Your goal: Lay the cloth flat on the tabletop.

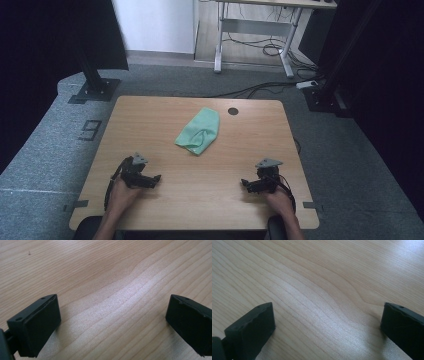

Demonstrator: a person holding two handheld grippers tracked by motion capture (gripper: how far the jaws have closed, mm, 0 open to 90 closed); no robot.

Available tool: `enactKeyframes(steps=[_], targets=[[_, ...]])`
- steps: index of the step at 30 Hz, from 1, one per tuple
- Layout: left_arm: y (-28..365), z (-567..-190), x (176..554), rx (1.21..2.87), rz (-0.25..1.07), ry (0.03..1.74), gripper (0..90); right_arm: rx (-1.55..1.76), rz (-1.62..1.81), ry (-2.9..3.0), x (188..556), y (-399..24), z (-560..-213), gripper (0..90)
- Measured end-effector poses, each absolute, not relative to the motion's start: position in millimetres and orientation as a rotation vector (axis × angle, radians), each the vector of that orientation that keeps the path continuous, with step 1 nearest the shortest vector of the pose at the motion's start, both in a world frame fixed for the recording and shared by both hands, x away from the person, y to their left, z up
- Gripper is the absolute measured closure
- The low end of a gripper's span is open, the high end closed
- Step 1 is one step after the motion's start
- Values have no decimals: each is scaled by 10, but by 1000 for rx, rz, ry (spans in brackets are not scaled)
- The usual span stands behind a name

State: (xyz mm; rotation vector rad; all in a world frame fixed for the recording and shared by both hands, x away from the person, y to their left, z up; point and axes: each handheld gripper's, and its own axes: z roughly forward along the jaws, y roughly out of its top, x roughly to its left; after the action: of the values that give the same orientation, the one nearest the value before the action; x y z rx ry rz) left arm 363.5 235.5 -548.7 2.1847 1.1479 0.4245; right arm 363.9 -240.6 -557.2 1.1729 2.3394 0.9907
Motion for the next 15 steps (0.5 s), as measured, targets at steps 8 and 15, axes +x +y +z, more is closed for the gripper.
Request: enactKeyframes(steps=[8, 15], targets=[[2352, -5487, 3633, 2181, 426, 1155, 0, 1174, 991, 2339, 3639, -2406, -5572, 0], [2353, -5486, 3634, 2182, 425, 1153, 0, 1175, 992, 2341, 3641, -2405, -5571, 0]])
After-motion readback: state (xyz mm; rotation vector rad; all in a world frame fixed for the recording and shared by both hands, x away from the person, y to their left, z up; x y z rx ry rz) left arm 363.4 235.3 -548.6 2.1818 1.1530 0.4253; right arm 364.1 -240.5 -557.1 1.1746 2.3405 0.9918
